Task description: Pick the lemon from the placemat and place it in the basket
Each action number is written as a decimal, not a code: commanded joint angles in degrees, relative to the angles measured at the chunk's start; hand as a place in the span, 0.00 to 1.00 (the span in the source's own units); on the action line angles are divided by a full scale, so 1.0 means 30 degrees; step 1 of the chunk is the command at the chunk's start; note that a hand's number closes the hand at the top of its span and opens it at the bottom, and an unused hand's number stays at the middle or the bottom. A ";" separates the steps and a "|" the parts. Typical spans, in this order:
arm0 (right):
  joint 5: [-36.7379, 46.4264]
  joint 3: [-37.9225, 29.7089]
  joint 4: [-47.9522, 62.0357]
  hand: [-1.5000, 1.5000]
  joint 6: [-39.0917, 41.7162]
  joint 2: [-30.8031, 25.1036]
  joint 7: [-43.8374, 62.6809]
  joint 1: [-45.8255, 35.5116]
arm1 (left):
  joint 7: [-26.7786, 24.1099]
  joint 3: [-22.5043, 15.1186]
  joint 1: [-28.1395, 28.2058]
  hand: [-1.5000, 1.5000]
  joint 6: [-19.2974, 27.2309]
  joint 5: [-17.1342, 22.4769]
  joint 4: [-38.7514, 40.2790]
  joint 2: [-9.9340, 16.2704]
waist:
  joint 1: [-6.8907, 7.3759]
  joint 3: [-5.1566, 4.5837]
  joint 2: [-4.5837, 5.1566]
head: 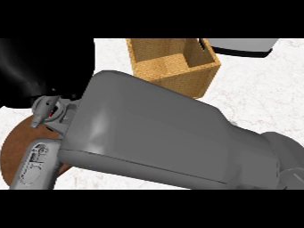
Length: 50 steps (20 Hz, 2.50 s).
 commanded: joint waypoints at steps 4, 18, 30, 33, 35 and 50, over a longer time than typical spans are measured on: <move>-0.1435 -0.1063 0.4813 1.00 -0.0610 0.0116 0.2699 -0.5336 | -0.0267 0.0724 0.0197 0.50 0.0364 0.0021 0.0231 0.0461 | -0.0952 0.0012 0.0043; -0.0608 -0.0096 1.4806 1.00 0.4486 0.0120 -0.0712 -0.7408 | -0.0744 0.1515 0.1476 0.50 0.0080 0.0601 -0.0444 0.1082 | -0.1756 0.0061 0.0219; 0.0044 -0.1609 1.5605 1.00 0.3168 -0.0374 -0.6164 -0.4375 | -0.0386 0.1753 0.1513 0.50 0.0073 0.0880 -0.0381 0.0925 | -0.2334 0.0124 0.0098; 0.0299 -0.1794 1.6650 1.00 0.3110 -0.0401 -0.7298 -0.3780 | -0.0544 0.1443 0.1747 0.50 -0.0110 0.0613 -0.0771 0.1078 | -0.2203 0.0123 0.0124; 0.0500 -0.1877 1.6636 1.00 0.3336 -0.0162 -0.7256 -0.3610 | -0.0378 0.1240 0.1877 0.50 0.0152 0.0519 -0.1383 0.0772 | -0.2253 0.0129 0.0059; -0.0802 -0.4853 1.6405 0.00 -0.1787 0.0118 -1.0447 0.0342 | -0.0485 0.1351 0.2189 0.50 0.0350 0.0389 -0.1207 0.0683 | -0.2312 0.0137 0.0089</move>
